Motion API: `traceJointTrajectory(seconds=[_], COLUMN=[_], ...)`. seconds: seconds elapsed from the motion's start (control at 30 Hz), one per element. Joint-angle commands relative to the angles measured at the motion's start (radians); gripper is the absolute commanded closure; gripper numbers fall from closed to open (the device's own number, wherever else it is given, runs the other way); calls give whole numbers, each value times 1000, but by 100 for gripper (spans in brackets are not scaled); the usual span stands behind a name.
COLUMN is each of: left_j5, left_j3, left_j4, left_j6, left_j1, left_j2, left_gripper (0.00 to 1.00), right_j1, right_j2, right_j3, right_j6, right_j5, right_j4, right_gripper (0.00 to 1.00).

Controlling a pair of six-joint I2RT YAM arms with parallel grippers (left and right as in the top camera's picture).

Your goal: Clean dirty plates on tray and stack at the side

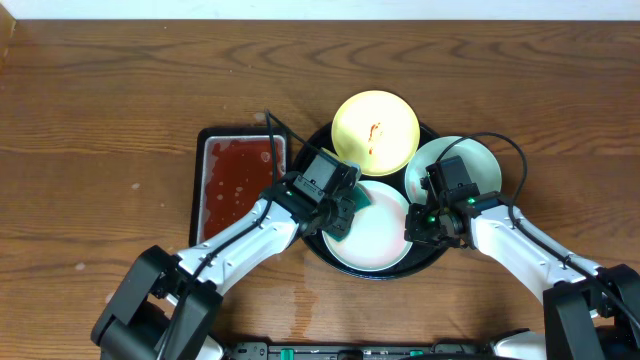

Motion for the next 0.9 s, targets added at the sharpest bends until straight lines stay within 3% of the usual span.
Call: traceJointTrajectory(seconds=[0.0, 0.33, 0.47, 0.63, 0.87], left_j5=[-5, -244, -243, -226, -88], left_j3=[-8, 6, 7, 7, 5], left_j4=[21, 83, 75, 43, 34], left_j6=[-8, -17, -19, -108, -199], left_j1=[-1, -1, -1, -2, -4], left_j2=[12, -26, -94, -162, -95], left_gripper=[91, 92, 92, 92, 92], right_j1=[6, 6, 6, 6, 6], right_j2=[8, 8, 8, 8, 8], right_j3=[-13, -13, -13, -13, -13], right_j6=[-4, -5, -5, -4, -4], right_j5=[55, 55, 55, 55, 55], right_j4=[-14, -19, -18, -18, -18], right_gripper=[99, 99, 99, 99, 99])
